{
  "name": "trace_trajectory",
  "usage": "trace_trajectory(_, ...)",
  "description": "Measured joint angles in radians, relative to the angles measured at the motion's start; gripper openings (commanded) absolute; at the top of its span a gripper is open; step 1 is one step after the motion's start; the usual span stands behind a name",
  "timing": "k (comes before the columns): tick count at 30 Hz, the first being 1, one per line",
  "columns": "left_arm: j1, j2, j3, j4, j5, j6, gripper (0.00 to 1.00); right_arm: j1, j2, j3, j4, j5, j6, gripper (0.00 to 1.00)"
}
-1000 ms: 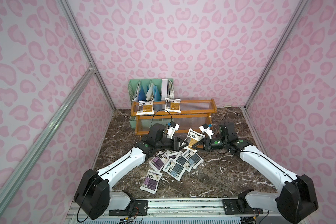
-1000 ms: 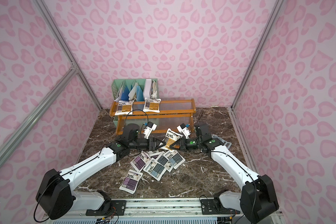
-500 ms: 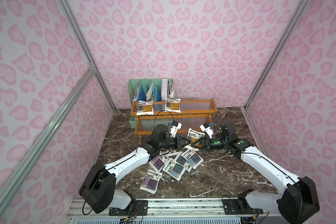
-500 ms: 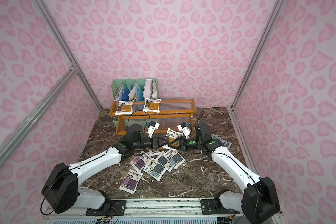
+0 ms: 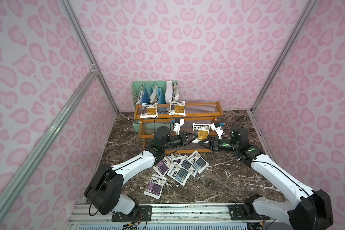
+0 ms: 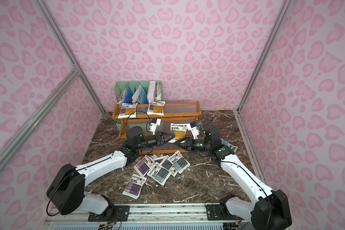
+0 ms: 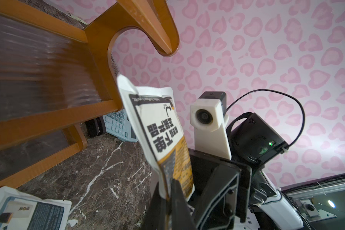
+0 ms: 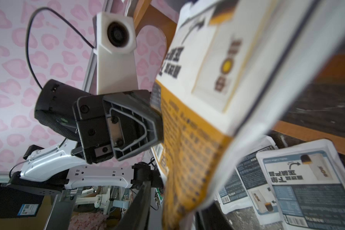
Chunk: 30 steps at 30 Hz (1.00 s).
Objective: Place the bagged coffee beans on the shelf by color
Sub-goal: Pick up the bagged coffee beans at the center of the board.
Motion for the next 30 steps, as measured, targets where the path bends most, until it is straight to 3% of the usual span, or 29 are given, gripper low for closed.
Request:
trace_trajectory(5,0.005,-0.003,-0.012,0.01,0.004,-0.009,0.0,-0.014,-0.033,-0.037,0.076,0.029,0.055,0.31)
trace_trajectory(8,0.005,-0.005,-0.012,0.011,0.01,-0.009,0.0,-0.015,-0.037,-0.048,0.106,0.049,0.073,0.14)
trace_trajectory(12,0.005,-0.01,-0.012,0.013,0.012,-0.009,0.0,-0.016,-0.043,-0.056,0.11,0.071,0.089,0.0)
trace_trajectory(14,0.005,-0.015,-0.011,0.006,0.012,-0.006,0.07,-0.014,-0.055,-0.056,0.105,0.077,0.087,0.0)
trace_trajectory(20,0.005,-0.064,0.017,-0.158,-0.033,0.07,0.46,-0.019,-0.109,-0.046,0.016,0.116,0.011,0.0)
trace_trajectory(25,0.006,-0.154,0.032,-0.401,-0.149,0.185,0.5,-0.024,-0.154,0.006,-0.153,0.111,-0.105,0.0)
trace_trajectory(30,0.007,-0.204,0.057,-0.63,-0.317,0.292,0.51,-0.051,-0.103,0.198,-0.297,0.096,-0.211,0.0)
